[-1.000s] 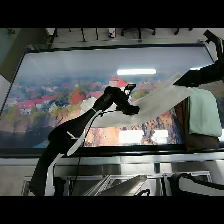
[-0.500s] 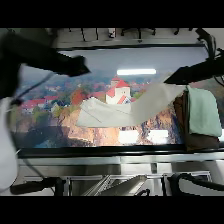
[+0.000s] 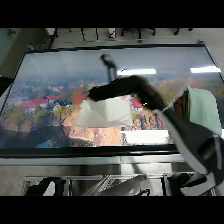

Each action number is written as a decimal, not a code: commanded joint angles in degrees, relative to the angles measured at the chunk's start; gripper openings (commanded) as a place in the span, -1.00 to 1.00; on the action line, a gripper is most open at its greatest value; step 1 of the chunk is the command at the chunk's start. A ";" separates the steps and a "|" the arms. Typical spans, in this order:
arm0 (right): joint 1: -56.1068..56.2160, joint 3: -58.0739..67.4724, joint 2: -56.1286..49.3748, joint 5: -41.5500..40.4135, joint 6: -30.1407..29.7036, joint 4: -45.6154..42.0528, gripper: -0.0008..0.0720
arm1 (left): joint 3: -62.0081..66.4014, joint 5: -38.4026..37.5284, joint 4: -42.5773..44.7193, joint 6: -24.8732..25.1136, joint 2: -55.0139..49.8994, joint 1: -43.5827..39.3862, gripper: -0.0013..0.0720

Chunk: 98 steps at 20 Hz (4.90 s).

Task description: Fold the shirts.

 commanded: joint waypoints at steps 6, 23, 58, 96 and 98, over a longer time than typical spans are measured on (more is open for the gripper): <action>3.63 0.72 -7.08 9.20 2.91 -7.63 0.68 | -21.79 -5.95 -0.22 1.29 16.48 3.63 -0.93; -29.92 -10.58 -9.27 -33.51 -1.97 0.76 0.98 | -18.51 -3.89 -0.46 1.29 17.31 3.56 -0.93; -81.53 7.96 24.15 -55.34 25.18 -25.42 -0.94 | -18.53 -4.28 -0.46 1.38 17.29 3.56 -0.93; -18.34 -52.50 58.99 -22.29 16.52 -15.74 -0.93 | -42.64 -31.50 4.48 -6.82 -5.09 -47.30 -0.93; -18.34 -52.50 58.99 -22.29 16.52 -15.74 -0.93 | -42.82 -31.82 4.48 -6.82 -5.07 -47.28 -0.93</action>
